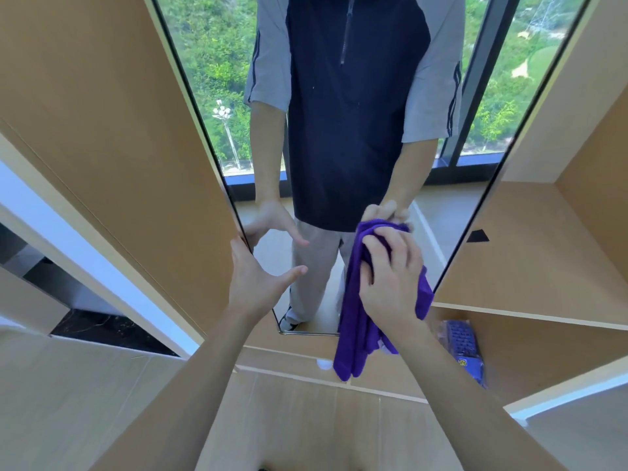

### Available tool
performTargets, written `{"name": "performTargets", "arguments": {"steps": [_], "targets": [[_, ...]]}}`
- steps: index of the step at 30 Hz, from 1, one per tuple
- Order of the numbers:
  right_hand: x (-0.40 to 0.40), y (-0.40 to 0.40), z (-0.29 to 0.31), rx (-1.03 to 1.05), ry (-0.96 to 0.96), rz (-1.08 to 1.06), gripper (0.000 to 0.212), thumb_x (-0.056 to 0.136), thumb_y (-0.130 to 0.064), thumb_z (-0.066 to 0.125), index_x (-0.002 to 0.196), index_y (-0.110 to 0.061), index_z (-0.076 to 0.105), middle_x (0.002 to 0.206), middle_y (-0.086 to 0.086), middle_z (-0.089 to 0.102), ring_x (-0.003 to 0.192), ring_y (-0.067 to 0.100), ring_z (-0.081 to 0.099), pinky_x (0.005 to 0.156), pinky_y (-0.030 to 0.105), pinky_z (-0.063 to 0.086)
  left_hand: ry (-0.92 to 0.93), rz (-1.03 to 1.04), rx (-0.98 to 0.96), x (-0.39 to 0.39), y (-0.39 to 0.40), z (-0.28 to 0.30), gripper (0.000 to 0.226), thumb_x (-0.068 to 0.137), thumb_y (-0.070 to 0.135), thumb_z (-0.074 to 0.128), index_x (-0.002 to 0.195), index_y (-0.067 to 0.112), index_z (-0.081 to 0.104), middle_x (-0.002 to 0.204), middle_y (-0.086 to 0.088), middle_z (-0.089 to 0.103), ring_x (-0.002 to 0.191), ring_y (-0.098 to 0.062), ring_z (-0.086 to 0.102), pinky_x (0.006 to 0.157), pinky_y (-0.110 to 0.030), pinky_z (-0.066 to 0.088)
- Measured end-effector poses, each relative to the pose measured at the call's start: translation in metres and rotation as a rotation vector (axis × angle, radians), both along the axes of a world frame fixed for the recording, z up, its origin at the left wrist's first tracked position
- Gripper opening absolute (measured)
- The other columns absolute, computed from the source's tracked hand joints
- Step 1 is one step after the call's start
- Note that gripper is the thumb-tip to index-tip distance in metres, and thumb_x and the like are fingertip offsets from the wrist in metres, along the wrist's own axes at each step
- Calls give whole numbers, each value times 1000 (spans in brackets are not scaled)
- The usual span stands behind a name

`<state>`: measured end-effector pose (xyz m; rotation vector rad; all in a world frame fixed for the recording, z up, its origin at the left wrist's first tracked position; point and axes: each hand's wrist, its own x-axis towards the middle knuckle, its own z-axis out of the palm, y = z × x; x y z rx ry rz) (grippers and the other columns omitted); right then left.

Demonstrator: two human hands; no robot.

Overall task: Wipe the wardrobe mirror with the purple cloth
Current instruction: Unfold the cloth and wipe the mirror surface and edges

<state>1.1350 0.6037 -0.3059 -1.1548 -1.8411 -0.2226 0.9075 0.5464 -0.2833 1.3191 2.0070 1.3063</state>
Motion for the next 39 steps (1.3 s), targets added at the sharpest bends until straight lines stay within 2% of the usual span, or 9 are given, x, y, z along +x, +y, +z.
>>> {"name": "performTargets", "arguments": {"steps": [7, 10, 16, 20, 27, 31, 33, 35, 39], "targets": [[-56, 1, 18, 164, -153, 174, 36, 93, -16, 59, 128, -14, 53, 138, 4, 43, 124, 27, 42, 109, 38, 29, 38, 12, -14, -2, 2, -1, 105, 48, 69, 92, 125, 43, 26, 133, 14, 41, 123, -1, 45, 92, -17, 41], [-65, 0, 16, 142, -125, 180, 40, 91, -12, 66, 130, -14, 54, 140, 3, 44, 127, 26, 42, 113, 34, 24, 89, 82, -41, 2, 7, 1, 90, 60, 62, 91, 118, 36, 27, 129, 10, 46, 114, -7, 52, 72, -16, 43], [-66, -20, 1, -36, -73, 252, 50, 94, -14, 57, 143, -11, 50, 150, 3, 41, 139, 23, 38, 118, 36, 26, 190, 66, -49, -9, 8, 3, 72, 74, 55, 86, 105, 41, 22, 116, 13, 52, 92, -9, 56, 59, -20, 40], [-71, -40, -12, -222, 25, 323, 55, 90, -13, 53, 145, -9, 48, 152, 3, 44, 142, 21, 39, 119, 37, 33, 182, 27, -42, -18, 4, 5, 60, 82, 49, 81, 98, 47, 23, 91, 21, 48, 74, 8, 55, 49, -14, 38], [-92, -58, -20, -337, 250, 375, 41, 86, -17, 54, 126, -11, 58, 148, 0, 45, 139, 22, 40, 112, 30, 39, 168, -86, -7, -41, 4, 10, 30, 96, 37, 69, 105, 39, 40, 83, 10, 63, 78, -3, 60, 55, -18, 49], [-117, -64, -19, -397, 78, 335, 31, 80, -12, 55, 109, -15, 66, 143, 5, 47, 132, 31, 42, 108, 46, 41, 97, -160, -36, -53, 7, 16, 13, 98, 23, 65, 103, 25, 53, 87, 10, 67, 74, -5, 64, 57, -17, 49], [-135, -68, -14, -486, -41, 265, 45, 75, -7, 64, 119, -17, 67, 141, 8, 50, 130, 35, 44, 108, 52, 40, 46, -187, -59, -58, 9, 21, 11, 97, 19, 66, 99, 25, 56, 90, 12, 68, 73, -2, 64, 59, -11, 46], [-149, -68, -6, -535, -76, 188, 56, 74, -6, 70, 128, -19, 65, 134, 8, 54, 123, 34, 49, 104, 49, 43, 3, -218, -89, -62, 11, 25, 14, 95, 17, 68, 97, 27, 58, 94, 14, 69, 74, 3, 64, 59, -7, 44], [-159, -60, 11, -574, -23, 139, 37, 82, -7, 72, 118, -17, 69, 111, 5, 57, 97, 27, 56, 83, 37, 49, -32, -283, -130, -69, 14, 30, 15, 93, 20, 73, 98, 25, 59, 100, 9, 70, 80, -6, 67, 61, -11, 47]]}}
